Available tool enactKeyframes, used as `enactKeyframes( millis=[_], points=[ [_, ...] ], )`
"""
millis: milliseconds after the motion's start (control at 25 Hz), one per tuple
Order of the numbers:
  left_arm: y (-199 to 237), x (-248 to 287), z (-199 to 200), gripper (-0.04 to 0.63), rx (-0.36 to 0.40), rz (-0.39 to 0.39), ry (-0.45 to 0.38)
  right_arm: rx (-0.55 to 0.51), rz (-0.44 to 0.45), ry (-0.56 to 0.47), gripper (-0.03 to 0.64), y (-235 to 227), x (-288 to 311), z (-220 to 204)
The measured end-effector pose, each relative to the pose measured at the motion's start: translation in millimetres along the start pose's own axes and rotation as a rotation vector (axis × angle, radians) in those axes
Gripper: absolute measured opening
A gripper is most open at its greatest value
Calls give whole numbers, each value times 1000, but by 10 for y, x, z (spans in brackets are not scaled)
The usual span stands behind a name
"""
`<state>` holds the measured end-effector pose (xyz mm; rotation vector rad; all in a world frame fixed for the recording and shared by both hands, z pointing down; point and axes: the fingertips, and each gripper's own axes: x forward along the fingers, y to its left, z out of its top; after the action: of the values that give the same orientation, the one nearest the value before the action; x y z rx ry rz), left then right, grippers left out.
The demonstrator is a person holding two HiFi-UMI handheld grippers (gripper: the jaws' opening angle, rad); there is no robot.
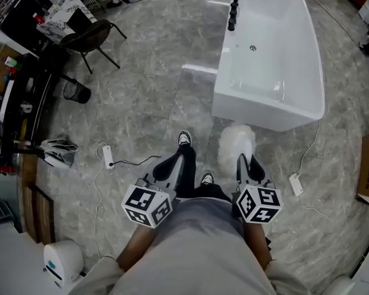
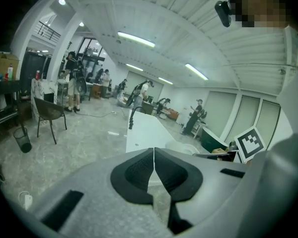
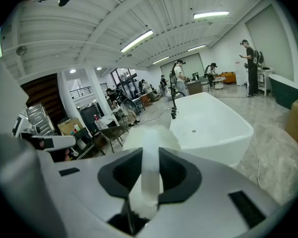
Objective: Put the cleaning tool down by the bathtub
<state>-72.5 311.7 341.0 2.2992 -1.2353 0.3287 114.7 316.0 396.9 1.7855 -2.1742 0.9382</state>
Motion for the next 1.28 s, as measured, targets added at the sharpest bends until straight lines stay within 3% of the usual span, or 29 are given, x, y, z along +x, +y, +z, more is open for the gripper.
enactKeyframes(
  millis=[600,1280],
  points=[
    [637,1142,862,9,17,-136,9,1,-80,-22,84,-7,987,849],
    [1662,2192,1819,9,49,-254,62,44,-173,-29,84,277,2360,1707]
  ],
)
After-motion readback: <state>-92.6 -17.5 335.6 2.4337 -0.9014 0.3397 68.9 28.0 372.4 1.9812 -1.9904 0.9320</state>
